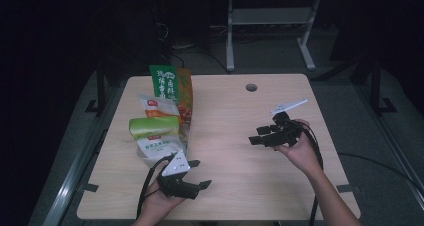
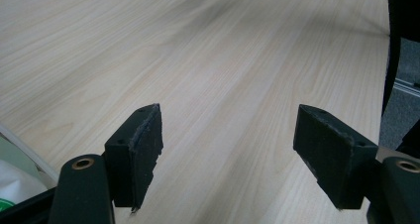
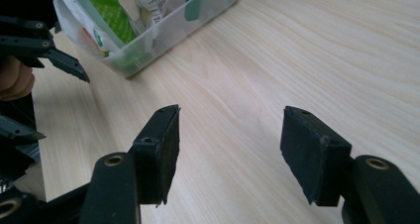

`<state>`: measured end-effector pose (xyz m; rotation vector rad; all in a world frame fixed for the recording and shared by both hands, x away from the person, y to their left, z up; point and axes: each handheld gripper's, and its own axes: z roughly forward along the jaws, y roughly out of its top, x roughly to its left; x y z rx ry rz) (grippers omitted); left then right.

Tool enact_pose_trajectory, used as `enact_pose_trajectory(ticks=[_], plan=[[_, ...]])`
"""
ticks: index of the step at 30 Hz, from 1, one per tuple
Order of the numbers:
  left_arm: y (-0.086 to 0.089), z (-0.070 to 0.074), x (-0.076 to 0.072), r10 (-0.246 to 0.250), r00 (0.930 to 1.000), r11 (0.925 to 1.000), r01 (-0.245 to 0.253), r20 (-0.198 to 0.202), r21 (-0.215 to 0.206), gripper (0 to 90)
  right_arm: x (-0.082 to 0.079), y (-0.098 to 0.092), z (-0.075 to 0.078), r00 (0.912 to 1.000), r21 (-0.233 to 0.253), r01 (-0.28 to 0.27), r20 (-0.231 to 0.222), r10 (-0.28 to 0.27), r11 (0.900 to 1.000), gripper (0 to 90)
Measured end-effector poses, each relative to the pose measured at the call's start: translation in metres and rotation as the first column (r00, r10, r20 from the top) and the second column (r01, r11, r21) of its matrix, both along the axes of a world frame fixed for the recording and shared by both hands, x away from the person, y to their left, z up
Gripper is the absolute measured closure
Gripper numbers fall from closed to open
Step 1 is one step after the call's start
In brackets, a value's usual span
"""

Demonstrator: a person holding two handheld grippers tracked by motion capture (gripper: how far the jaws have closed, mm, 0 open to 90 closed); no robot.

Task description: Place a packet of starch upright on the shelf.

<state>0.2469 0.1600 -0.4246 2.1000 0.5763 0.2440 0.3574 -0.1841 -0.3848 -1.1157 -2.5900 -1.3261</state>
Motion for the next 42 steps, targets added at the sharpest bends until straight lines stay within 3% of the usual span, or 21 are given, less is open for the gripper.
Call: enact_pose_trajectory(ticks=[21, 42], plan=[[0.002, -0.001, 0.001, 0.009, 1.0, 1.0, -0.009, -0.002, -0.003, 27.0, -0.027, -0.035, -0.024, 0.9983, 0.005, 0.052, -0.027, -0.052, 0.999, 39.1], [0.002, -0.002, 0.001, 0.01, 0.9999, 1.0, -0.009, -0.009, 0.003, 27.0, -0.055, -0.055, -0.048, 0.9948, 0.024, 0.091, -0.049, -0.089, 0.996, 38.6]])
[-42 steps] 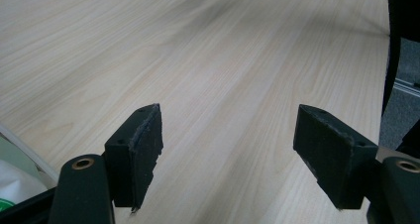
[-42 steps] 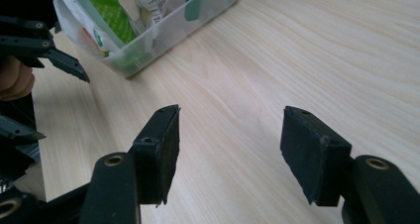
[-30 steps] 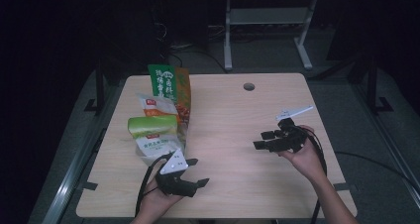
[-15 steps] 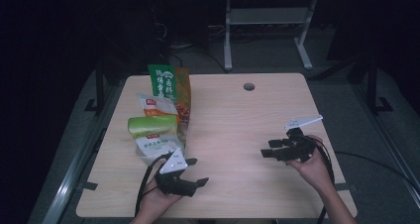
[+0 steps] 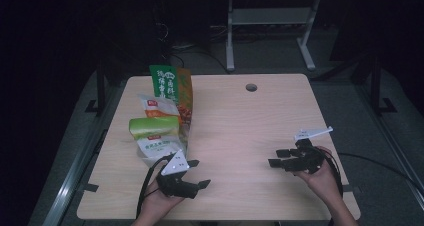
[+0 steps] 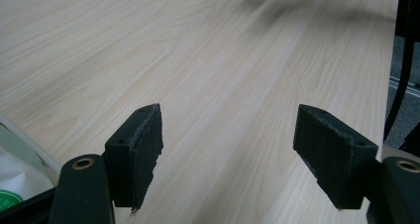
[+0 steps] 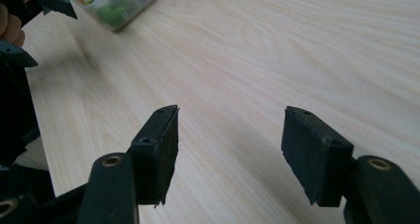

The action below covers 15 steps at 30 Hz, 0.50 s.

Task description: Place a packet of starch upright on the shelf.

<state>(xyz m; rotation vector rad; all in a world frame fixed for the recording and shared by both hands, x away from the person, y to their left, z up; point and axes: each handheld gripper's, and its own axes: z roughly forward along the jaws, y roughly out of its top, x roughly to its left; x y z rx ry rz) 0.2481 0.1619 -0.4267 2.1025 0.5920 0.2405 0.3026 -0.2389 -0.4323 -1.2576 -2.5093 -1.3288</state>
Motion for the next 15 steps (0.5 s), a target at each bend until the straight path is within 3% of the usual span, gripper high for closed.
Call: enact_pose_trajectory(ticks=[15], plan=[[-0.003, -0.002, -0.002, -0.013, 0.9999, 0.9999, 0.013, -0.006, 0.007, 27.0, -0.026, -0.007, -0.012, 0.9998, 0.028, 0.021, 0.007, -0.021, 0.999, 38.6]])
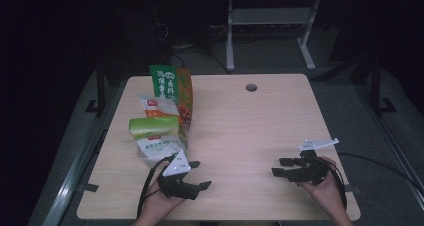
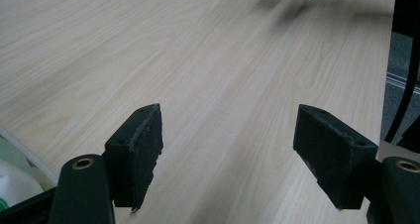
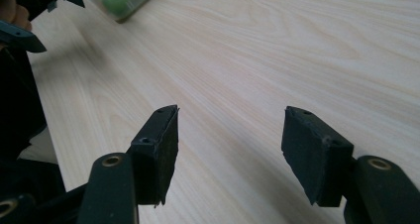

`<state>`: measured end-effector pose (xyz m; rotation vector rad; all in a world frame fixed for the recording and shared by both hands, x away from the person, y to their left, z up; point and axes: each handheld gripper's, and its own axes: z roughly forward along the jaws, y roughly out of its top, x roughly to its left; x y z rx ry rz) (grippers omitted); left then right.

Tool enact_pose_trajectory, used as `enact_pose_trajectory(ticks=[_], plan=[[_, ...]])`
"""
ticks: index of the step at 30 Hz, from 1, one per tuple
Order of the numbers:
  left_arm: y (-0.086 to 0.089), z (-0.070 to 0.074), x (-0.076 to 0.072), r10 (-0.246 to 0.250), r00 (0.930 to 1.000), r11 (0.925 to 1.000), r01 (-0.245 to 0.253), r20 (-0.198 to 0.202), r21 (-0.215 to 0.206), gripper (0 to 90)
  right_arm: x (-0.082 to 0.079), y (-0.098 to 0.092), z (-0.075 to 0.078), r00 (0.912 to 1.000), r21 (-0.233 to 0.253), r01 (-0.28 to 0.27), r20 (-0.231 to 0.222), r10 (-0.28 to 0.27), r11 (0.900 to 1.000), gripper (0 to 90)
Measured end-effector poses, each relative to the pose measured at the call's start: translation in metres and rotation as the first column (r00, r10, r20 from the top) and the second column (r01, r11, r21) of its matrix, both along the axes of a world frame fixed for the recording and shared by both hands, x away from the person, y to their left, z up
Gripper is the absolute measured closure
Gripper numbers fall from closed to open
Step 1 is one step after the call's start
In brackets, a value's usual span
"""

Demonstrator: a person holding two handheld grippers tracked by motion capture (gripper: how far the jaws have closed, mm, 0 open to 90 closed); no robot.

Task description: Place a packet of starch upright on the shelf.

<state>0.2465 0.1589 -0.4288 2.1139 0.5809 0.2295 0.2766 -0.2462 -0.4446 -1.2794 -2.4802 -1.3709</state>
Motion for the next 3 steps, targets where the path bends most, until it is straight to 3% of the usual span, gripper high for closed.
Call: enact_pose_trajectory(ticks=[3], plan=[[-0.0006, -0.0001, -0.0004, -0.005, 1.0, 1.0, 0.005, 0.001, 0.002, 27.0, -0.0044, 0.0008, 0.0005, 0.9998, 0.001, 0.001, 0.019, -0.001, 1.0, 38.5]])
